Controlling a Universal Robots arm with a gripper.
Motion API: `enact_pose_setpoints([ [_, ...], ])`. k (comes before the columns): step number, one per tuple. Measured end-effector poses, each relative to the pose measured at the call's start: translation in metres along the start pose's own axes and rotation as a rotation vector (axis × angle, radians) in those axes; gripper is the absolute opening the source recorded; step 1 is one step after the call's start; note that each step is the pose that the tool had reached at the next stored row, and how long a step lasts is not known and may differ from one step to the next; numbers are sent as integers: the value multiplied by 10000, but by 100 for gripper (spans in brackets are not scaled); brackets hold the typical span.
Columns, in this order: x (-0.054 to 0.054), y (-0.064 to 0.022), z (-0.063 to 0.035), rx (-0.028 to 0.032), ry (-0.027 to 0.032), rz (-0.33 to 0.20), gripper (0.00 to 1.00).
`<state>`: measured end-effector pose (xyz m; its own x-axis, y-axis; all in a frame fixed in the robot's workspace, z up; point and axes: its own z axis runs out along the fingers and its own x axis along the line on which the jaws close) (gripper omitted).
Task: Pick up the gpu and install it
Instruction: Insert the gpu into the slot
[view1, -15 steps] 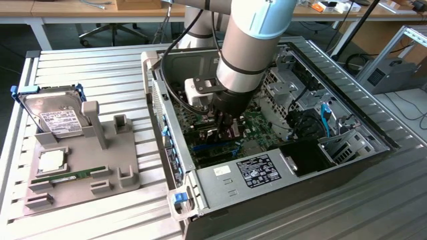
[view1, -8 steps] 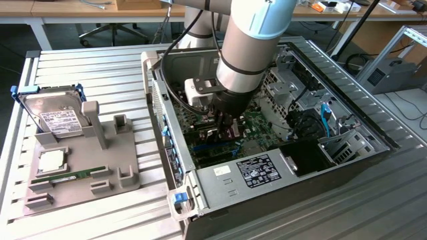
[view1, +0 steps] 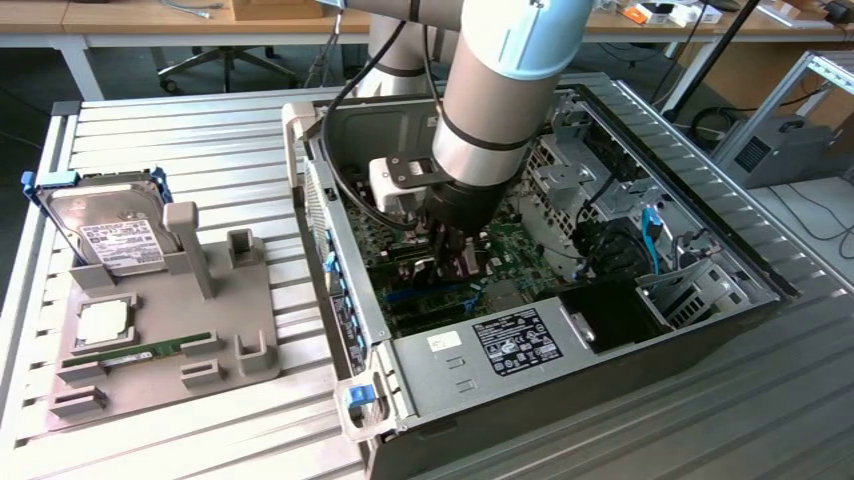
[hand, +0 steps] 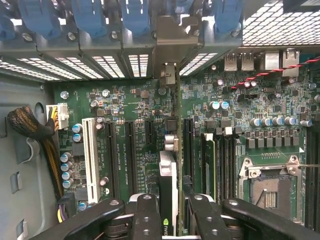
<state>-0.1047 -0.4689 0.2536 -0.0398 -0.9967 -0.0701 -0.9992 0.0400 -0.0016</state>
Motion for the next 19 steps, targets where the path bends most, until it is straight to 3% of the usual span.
enact_pose_setpoints([
  [19, 1, 1, -2, -4, 6, 3, 27],
])
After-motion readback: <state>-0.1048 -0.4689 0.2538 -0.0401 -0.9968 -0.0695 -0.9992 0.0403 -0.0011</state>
